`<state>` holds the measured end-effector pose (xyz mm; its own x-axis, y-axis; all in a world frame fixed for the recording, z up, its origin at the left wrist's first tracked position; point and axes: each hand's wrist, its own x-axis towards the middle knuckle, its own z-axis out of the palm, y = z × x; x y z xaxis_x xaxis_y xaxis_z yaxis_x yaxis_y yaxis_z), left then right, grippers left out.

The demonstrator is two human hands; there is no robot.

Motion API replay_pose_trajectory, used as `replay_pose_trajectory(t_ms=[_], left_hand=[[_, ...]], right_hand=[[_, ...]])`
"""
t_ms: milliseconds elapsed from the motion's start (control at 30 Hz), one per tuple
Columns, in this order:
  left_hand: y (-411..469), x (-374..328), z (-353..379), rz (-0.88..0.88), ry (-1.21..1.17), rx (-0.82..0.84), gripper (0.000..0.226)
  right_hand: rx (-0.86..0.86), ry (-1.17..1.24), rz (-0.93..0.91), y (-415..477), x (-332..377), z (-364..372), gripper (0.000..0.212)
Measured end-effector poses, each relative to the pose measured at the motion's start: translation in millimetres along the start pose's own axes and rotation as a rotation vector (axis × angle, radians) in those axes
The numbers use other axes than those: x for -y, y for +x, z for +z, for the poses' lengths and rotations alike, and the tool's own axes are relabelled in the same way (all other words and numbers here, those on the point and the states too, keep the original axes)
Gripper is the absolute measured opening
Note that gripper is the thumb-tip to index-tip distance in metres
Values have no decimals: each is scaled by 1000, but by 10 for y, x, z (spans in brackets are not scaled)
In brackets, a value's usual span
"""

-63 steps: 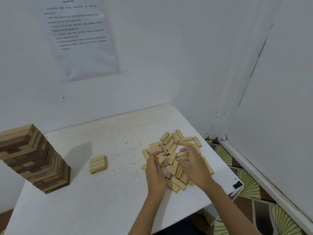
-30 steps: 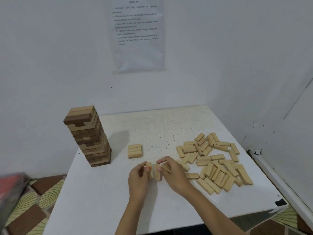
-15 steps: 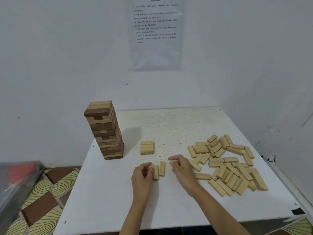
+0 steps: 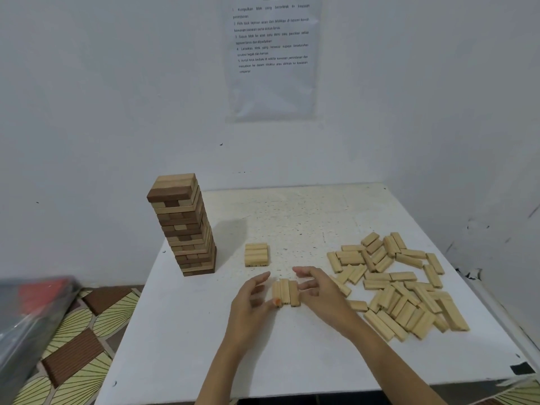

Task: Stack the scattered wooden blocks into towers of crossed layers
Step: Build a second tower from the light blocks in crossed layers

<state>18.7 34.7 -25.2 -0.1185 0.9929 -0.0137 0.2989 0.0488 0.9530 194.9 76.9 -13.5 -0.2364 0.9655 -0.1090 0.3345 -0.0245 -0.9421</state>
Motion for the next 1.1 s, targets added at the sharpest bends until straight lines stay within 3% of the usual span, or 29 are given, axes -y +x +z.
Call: replay_pose_trajectory(t_ms=[100,167,467,700,1100], left_hand=[[65,78,-113,29,112,133,69],[125,84,-143,57,191,169,75],[168,129,-179,121,200,201,72],[130,112,-167,148,169,175,71],[90,110,-146,177,183,132,69]], right_hand=[[218,-213,-91,-18,-72,-123,69],[252,-278,-129,11,-81,-123,77],[171,-207,-161,104,-120,-37,69],[98,-154,-186,43,-186,-18,83],[138,-144,-207,63,-198,-94,79]])
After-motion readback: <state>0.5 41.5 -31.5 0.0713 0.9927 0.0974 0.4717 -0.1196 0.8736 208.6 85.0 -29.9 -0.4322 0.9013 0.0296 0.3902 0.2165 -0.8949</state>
